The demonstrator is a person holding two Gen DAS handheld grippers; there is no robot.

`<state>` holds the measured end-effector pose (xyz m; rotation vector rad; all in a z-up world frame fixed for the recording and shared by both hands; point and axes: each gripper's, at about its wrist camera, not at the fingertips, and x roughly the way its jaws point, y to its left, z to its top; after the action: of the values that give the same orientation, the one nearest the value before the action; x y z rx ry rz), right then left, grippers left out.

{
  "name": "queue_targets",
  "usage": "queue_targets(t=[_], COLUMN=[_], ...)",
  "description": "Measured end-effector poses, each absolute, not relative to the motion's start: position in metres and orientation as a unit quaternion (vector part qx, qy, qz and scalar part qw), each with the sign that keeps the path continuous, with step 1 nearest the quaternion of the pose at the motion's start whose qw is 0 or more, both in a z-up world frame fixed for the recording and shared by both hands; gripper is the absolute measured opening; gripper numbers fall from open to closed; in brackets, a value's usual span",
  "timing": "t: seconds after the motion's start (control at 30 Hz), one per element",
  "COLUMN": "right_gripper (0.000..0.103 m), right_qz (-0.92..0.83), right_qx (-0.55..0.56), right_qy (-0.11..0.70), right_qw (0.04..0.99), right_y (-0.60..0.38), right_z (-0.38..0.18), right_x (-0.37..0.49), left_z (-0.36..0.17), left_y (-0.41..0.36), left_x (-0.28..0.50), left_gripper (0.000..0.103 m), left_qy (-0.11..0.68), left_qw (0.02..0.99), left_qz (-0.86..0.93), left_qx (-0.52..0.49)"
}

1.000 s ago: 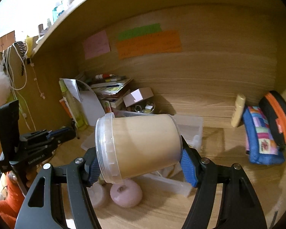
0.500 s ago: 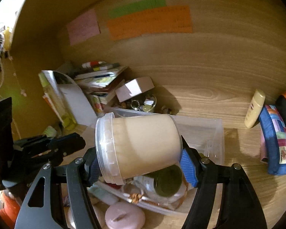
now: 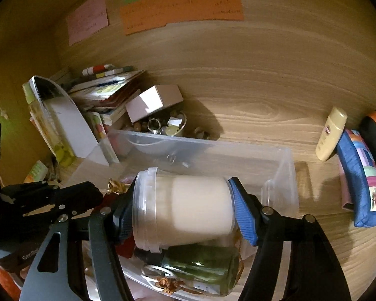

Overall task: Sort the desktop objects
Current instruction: 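Carry the beige tub over the clear box and open the right gripper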

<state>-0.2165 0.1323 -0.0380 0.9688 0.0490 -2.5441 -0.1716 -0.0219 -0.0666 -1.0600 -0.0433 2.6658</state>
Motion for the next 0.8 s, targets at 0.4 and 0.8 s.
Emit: queue_targets(t=[0.4,0.8], right_gripper=[0.073,0.085], right_qz=[-0.918,-0.933], right_qx=[0.338,0.309], right_qy=[0.059,0.065], right_qw=[0.201,0.174], right_y=[0.115,0.122], right_z=[-0.042,-0.021], right_x=[-0.206,-0.193], left_z=[-0.068,-0.051], left_y=[-0.019,-0.026], left_x=[-0.168,-0.161], left_gripper=[0.025,0.052], left_qy=[-0.004,-0.008], left_qw=[0.144,0.125], left_qz=[0.919,0.931], left_qx=[-0.368,-0.343])
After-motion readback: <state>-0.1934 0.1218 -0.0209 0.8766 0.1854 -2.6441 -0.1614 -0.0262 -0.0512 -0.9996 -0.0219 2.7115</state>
